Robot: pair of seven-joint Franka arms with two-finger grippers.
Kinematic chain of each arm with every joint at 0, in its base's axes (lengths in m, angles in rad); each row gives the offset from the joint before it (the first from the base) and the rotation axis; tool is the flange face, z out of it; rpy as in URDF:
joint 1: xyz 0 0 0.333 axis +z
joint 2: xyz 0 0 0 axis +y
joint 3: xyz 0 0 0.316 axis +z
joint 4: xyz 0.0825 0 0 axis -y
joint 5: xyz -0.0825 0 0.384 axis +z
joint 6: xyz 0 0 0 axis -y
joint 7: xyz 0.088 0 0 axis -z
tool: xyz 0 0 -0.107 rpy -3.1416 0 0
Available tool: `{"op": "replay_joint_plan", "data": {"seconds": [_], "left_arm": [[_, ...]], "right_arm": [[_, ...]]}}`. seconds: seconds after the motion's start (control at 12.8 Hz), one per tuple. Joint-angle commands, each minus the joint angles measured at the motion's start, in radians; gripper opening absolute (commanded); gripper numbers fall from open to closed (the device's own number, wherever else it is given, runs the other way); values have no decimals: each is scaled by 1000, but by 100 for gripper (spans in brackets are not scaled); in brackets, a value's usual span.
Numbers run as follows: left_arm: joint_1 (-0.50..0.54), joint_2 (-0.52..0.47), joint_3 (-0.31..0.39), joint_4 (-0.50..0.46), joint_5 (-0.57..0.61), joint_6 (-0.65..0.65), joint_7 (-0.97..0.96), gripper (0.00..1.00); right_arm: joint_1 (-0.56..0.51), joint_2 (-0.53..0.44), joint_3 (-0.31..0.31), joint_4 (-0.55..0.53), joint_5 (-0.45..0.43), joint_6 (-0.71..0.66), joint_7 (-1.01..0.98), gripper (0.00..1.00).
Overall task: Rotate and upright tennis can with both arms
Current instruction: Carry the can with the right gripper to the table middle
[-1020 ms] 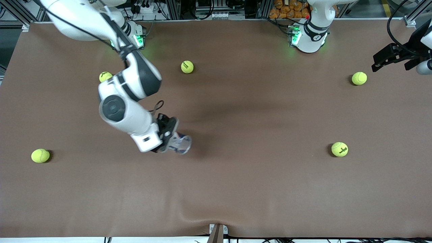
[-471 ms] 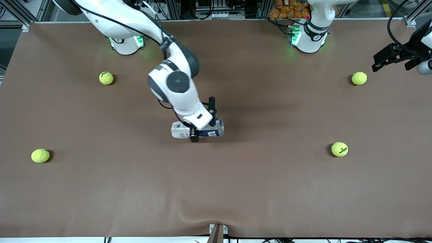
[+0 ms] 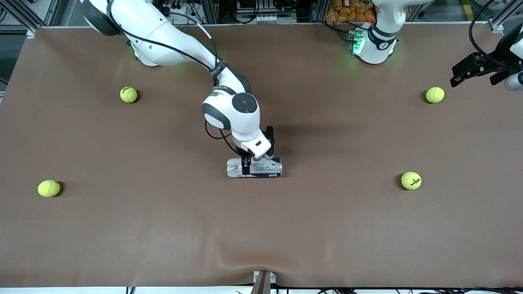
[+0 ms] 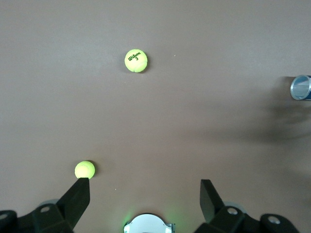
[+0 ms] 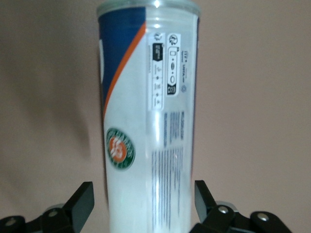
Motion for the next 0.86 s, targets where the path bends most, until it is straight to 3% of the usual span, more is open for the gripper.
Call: {"op": "replay_joint_plan", "data": {"seconds": [0.0,0.16,0.39,0.78], "left_arm": [[9,-9,-1,5,-22,-2,12,100],[7,-9,-4,4,-22,-2,12,100],[12,-7,4,5,-38,-2,13,100],[12,66,7,-7,-160,2,-4,100]], "right_arm": [[45,23,-42,33,-46,12,37,93],[45,17,-42,33,-43,10,39,100],[36,-3,-38,43,-26,-1,45,100],[36,-127,-30,42,58,-138,224,100]]}}
